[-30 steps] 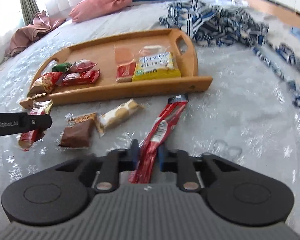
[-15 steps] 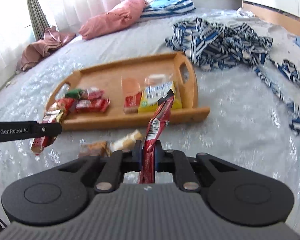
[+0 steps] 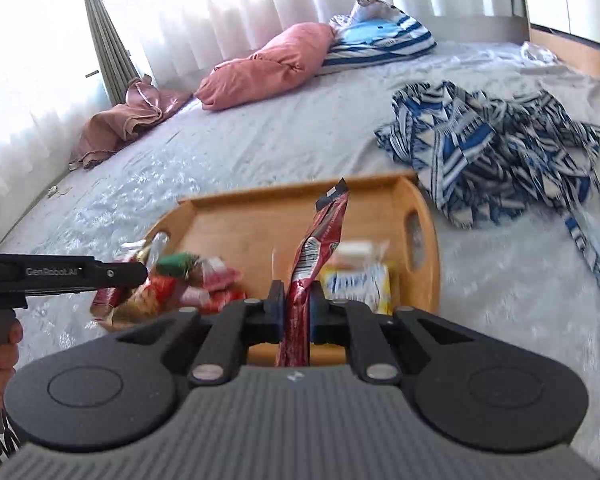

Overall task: Organize snacks
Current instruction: 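Carry the red cake packet and red bar onto the tray and open both tools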

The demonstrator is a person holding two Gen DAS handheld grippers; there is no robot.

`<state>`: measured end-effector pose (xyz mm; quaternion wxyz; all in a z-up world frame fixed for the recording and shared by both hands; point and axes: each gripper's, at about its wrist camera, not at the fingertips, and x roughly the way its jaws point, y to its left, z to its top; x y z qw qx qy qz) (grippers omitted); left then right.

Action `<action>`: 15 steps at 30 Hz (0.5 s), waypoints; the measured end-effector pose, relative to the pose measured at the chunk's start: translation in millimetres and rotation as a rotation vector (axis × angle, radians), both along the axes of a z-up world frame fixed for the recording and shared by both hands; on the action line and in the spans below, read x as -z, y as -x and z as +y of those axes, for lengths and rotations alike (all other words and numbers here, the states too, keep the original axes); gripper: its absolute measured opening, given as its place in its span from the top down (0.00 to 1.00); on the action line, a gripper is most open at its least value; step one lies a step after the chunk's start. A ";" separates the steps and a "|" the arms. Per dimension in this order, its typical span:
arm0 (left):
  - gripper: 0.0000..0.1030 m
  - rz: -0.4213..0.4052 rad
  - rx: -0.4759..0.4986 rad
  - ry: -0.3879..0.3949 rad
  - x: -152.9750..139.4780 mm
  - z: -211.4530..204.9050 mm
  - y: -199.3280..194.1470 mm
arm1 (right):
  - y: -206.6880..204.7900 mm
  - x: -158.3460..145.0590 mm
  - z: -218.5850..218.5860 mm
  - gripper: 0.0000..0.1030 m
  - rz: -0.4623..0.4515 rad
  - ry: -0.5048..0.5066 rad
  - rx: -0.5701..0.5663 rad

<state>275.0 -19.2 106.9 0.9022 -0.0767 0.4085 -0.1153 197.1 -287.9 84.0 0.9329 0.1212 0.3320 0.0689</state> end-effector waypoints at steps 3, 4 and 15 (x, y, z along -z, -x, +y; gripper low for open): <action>0.69 0.013 0.001 0.014 3.4 -1.8 -22.1 | -17.6 -1.7 2.3 0.87 -0.004 0.008 -0.007; 0.69 0.018 -0.002 0.019 5.8 -2.9 -29.1 | -23.0 -1.4 2.6 0.87 -0.004 0.010 -0.010; 0.69 0.097 -0.092 -0.025 43.5 -12.3 -97.7 | -76.7 23.8 9.3 0.86 0.050 0.086 -0.021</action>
